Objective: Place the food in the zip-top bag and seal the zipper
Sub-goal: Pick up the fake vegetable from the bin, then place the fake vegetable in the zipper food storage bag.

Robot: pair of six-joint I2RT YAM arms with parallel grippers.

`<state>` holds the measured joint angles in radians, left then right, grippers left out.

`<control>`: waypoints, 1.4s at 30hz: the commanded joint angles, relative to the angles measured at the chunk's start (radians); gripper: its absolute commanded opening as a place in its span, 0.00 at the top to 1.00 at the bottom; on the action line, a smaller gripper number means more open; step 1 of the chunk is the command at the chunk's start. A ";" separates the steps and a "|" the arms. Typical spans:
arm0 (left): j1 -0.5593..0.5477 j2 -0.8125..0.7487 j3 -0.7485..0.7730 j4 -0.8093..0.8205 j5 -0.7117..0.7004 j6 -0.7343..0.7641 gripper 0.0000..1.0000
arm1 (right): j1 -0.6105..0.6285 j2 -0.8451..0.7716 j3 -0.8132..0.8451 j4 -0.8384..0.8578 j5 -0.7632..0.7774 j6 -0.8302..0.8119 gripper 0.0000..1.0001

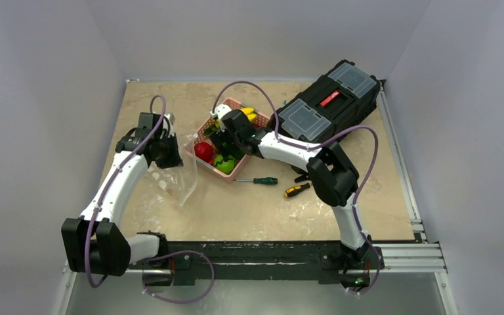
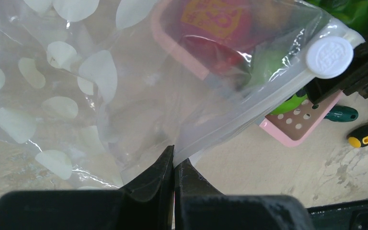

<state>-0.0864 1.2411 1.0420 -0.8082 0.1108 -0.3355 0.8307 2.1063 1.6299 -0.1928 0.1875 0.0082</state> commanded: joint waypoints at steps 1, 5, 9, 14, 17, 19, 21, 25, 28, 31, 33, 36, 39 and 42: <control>-0.004 -0.032 -0.028 0.002 0.046 -0.041 1.00 | -0.001 -0.014 -0.002 0.043 -0.043 -0.047 0.13; -0.004 -0.033 -0.018 -0.039 0.074 -0.016 1.00 | -0.001 -0.033 -0.013 0.032 -0.043 -0.047 0.32; -0.004 -0.078 -0.060 0.018 0.077 -0.004 1.00 | -0.001 -0.076 -0.042 0.053 -0.043 -0.034 0.55; -0.004 -0.105 -0.093 0.042 0.163 0.030 1.00 | 0.000 -0.144 -0.051 0.068 0.000 -0.014 0.84; -0.004 -0.108 -0.081 0.034 0.206 0.039 1.00 | 0.001 -0.195 -0.067 0.121 0.005 0.024 0.86; -0.004 -0.114 -0.088 0.047 0.258 0.024 1.00 | 0.001 -0.227 -0.066 0.144 -0.013 0.063 0.87; -0.003 -0.121 -0.088 0.028 0.302 -0.029 1.00 | 0.001 -0.253 -0.052 0.143 -0.072 0.121 0.89; 0.000 -0.171 -0.084 -0.039 0.381 -0.213 1.00 | 0.001 -0.326 -0.107 0.184 -0.168 0.192 0.96; 0.001 -0.235 -0.074 -0.076 0.392 -0.350 1.00 | 0.001 -0.408 -0.203 0.267 -0.221 0.267 1.00; 0.001 -0.308 -0.096 -0.059 0.424 -0.486 1.00 | 0.001 -0.497 -0.298 0.350 -0.280 0.325 1.00; 0.001 -0.358 -0.133 -0.026 0.451 -0.581 1.00 | 0.001 -0.555 -0.339 0.392 -0.331 0.366 1.00; 0.001 -0.385 -0.180 0.014 0.481 -0.657 1.00 | 0.001 -0.626 -0.399 0.438 -0.374 0.423 1.00; 0.001 -0.376 -0.201 0.010 0.495 -0.680 1.00 | 0.001 -0.685 -0.467 0.521 -0.435 0.488 1.00; 0.001 -0.371 -0.210 0.015 0.503 -0.696 1.00 | 0.002 -0.710 -0.534 0.640 -0.547 0.557 1.00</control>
<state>-0.0864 0.8597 0.8486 -0.8310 0.5655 -0.9459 0.8303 1.4475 1.1580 0.2302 -0.1982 0.4374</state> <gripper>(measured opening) 0.004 0.653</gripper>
